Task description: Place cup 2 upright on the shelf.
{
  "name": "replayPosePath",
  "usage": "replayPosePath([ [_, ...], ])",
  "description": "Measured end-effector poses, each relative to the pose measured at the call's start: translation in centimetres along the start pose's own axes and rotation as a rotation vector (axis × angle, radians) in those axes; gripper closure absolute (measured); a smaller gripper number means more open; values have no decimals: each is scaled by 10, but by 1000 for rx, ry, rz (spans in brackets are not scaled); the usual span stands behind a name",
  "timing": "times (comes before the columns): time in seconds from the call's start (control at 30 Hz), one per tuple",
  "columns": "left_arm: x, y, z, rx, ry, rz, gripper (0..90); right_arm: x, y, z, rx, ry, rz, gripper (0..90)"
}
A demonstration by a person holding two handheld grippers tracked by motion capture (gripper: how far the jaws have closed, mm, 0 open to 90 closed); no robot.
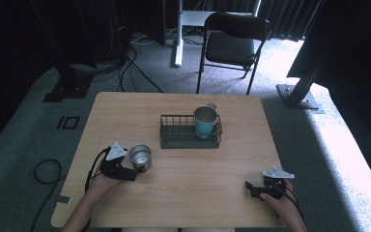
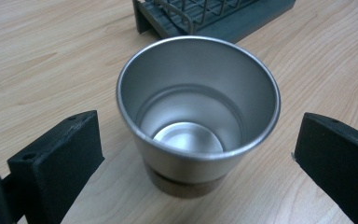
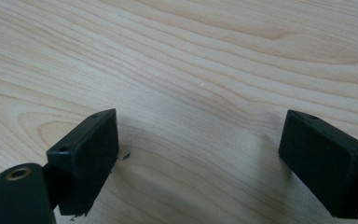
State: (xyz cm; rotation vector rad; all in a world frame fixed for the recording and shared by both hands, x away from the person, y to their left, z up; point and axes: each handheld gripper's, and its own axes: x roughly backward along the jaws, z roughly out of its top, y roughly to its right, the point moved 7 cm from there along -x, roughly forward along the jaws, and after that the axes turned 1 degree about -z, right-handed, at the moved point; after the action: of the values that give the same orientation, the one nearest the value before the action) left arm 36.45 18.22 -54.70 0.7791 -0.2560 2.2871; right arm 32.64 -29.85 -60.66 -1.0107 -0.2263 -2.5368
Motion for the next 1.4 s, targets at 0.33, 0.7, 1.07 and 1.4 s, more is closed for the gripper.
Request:
replayPosePath([
  [0.33,-14,0,8,3,-2,-8,14,0,0,0,0,0,0,116],
  [0.7,-25,1,14,-14,0,6,14,0,0,0,0,1,0,116],
  [1.07,-31,-1,9,-26,-28,43,62,0,0,0,0,0,0,116],
  [1.4,-29,-1,12,-23,-19,54,145,0,0,0,0,0,0,116],
])
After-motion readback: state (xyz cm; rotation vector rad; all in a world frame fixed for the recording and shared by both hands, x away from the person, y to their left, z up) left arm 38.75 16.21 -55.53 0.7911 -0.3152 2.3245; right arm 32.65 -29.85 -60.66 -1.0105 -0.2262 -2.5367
